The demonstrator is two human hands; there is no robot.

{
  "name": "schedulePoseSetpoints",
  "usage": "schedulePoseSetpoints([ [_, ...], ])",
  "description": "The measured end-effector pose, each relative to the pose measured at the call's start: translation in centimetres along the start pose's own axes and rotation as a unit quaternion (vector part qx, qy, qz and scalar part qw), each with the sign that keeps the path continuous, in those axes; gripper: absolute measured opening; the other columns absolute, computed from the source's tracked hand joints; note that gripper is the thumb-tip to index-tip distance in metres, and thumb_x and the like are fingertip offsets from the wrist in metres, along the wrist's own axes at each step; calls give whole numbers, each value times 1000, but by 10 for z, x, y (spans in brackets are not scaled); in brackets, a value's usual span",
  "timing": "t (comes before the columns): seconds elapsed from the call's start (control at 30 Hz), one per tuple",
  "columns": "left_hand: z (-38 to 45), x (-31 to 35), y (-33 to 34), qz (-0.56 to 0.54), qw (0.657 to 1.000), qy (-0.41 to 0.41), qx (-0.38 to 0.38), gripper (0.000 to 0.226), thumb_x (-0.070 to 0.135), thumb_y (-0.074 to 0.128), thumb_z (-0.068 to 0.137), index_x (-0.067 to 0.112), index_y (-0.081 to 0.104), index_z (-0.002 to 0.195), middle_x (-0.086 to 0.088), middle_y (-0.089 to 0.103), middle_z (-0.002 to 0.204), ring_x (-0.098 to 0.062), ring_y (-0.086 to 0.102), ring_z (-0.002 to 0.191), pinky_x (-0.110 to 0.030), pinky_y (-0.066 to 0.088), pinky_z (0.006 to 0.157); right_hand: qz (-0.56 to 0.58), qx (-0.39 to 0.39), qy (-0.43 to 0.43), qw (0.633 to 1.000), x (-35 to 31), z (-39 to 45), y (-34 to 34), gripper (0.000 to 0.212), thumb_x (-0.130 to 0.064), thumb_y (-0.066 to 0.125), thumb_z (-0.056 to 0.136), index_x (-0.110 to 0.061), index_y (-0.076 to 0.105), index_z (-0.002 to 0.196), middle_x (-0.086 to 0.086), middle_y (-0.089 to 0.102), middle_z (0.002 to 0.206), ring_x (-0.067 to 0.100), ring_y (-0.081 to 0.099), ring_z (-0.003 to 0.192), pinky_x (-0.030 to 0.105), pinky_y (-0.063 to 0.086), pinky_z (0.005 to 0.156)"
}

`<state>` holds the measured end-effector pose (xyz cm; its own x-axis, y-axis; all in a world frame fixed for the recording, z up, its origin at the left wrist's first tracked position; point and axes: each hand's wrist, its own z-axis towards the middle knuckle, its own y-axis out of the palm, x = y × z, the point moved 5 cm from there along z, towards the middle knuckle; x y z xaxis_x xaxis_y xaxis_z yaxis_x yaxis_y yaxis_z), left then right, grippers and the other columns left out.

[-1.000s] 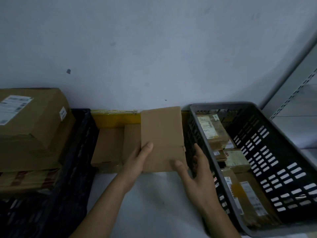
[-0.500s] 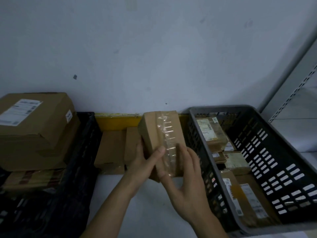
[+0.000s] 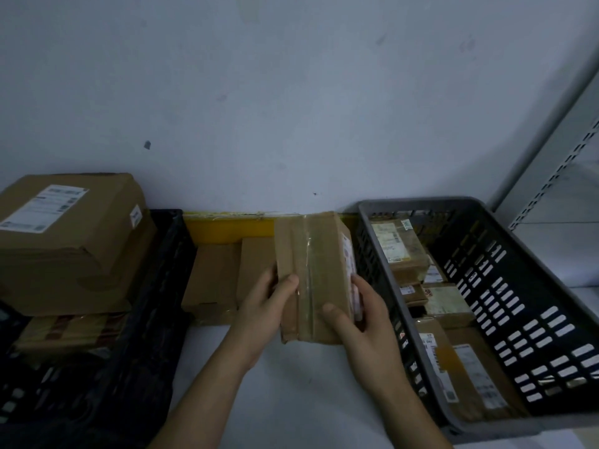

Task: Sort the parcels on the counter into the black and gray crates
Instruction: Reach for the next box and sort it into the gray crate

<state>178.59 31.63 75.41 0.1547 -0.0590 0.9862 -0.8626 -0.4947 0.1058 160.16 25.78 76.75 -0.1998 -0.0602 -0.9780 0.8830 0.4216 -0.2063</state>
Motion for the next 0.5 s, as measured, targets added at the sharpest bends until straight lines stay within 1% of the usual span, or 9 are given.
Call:
schedulePoseSetpoints([
  [0.07, -1, 5, -1, 9, 997, 37, 63, 41, 45, 72, 98, 49, 58, 137, 26, 71, 130, -3, 68, 121, -46, 56, 107, -112, 49, -15, 992, -1, -2, -2, 94, -67, 79, 81, -42, 38, 162, -15, 25, 169, 14, 35, 153, 49, 48, 117],
  [0.1, -4, 10, 2, 9, 996, 58, 74, 52, 52, 76, 90, 53, 53, 137, 33, 68, 130, 2, 66, 121, -37, 58, 103, -153, 59, -32, 986, -5, -4, -1, 96, -72, 76, 80, -43, 36, 162, -17, 16, 173, 16, 27, 158, 51, 44, 120],
  [0.17, -9, 15, 12, 25, 996, 77, 44, 80, 65, 80, 77, 57, 42, 146, 38, 63, 135, 8, 62, 125, -21, 57, 96, -214, 67, -64, 972, -11, -10, 6, 103, -86, 61, 74, -45, 30, 163, -16, 5, 176, 20, 15, 163, 54, 38, 123],
  [0.2, -10, 15, 18, 43, 996, 74, 24, 92, 66, 81, 76, 55, 35, 154, 34, 61, 141, 6, 61, 128, -22, 57, 97, -233, 68, -81, 967, -11, -13, 10, 104, -91, 54, 74, -45, 29, 164, -13, 2, 177, 20, 12, 164, 55, 36, 124],
  [0.27, -10, 17, 22, 64, 995, 70, 9, 103, 59, 83, 78, 54, 24, 162, 23, 60, 149, -2, 62, 132, -39, 58, 104, -234, 56, -112, 964, -10, -17, 14, 96, -95, 46, 79, -49, 31, 162, -14, 0, 178, 17, 9, 165, 52, 34, 125],
  [0.33, -8, 22, 14, 51, 996, 66, 32, 96, 49, 81, 80, 52, 30, 162, 20, 65, 145, -5, 65, 129, -48, 55, 110, -187, 39, -131, 973, -8, -17, 10, 77, -89, 48, 87, -50, 43, 154, -18, 12, 175, 8, 20, 162, 42, 37, 122],
  [0.4, -6, 25, 6, 36, 997, 69, 30, 81, 45, 77, 81, 54, 44, 154, 19, 69, 139, -7, 67, 127, -51, 53, 111, -108, 60, -127, 984, -2, -12, -3, 64, -73, 55, 93, -39, 53, 148, -15, 41, 162, 3, 45, 146, 40, 51, 114],
  [0.47, -6, 26, 5, 0, 998, 67, -14, 67, 44, 73, 84, 51, 54, 147, 11, 71, 140, -16, 69, 127, -54, 55, 107, -10, 64, -74, 995, 2, -5, -16, 65, -68, 60, 92, -39, 52, 149, -15, 60, 147, 4, 62, 130, 44, 58, 104],
  [0.5, -5, 25, 6, -12, 997, 64, -33, 63, 42, 71, 87, 48, 56, 147, 7, 70, 141, -20, 69, 128, -53, 56, 106, 27, 36, -52, 998, 2, -2, -19, 65, -67, 62, 92, -42, 51, 150, -14, 64, 144, 5, 65, 127, 43, 59, 103],
])
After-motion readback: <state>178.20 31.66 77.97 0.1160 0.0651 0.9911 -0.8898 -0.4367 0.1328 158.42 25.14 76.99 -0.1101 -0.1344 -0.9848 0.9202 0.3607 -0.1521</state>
